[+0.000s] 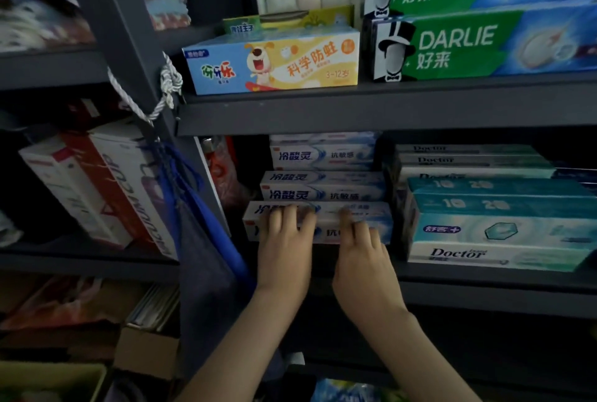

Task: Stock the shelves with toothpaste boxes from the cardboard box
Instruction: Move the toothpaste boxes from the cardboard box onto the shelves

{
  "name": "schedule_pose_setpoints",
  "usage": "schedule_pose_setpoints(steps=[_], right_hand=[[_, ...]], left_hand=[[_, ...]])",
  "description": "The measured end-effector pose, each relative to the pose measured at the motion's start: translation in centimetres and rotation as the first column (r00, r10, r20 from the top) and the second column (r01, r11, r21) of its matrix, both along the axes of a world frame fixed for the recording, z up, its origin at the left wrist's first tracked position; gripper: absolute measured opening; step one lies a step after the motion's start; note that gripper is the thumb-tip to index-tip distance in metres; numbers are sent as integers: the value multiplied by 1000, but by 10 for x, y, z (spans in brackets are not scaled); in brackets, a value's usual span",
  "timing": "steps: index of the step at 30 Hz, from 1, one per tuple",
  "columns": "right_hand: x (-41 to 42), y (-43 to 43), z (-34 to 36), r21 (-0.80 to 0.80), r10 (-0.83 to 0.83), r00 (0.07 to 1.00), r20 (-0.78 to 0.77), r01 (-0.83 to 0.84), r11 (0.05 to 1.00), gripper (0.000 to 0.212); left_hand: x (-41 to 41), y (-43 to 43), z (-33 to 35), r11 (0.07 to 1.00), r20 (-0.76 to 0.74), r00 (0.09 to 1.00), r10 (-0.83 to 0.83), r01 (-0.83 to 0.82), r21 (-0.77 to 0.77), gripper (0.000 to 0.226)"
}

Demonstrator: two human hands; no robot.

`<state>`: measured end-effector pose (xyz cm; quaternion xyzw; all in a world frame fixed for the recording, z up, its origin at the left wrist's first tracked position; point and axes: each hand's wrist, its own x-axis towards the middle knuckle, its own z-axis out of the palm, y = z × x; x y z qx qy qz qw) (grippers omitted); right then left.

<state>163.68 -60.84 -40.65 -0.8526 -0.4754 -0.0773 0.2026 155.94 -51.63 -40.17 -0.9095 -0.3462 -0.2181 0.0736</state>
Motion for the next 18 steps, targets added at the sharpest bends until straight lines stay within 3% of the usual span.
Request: schedule_pose_setpoints(steps=[3, 10, 12, 15, 18], right_hand=[[9, 9, 4, -65, 51, 998, -46, -54, 996, 81], [13, 4, 17, -88, 14, 993, -114, -24, 996, 75], [3, -19, 18, 12, 76, 986, -149, -75, 997, 67], [-21, -83, 10, 194, 104, 984, -146, -75, 978, 49], [-42, -176, -21, 224, 18, 977, -211, 31, 974, 39]], left_hand=[[12, 13, 6, 999, 10, 1000, -14, 15, -41, 51], [16, 17, 19, 966, -72, 992, -99, 79, -248, 75], [8, -5, 18, 953, 26, 993, -114, 117, -280, 73], [-12, -77, -3, 898, 311, 928, -207, 306, -315, 53], [-27, -169, -47, 785, 378, 848, -372, 504, -359, 40]])
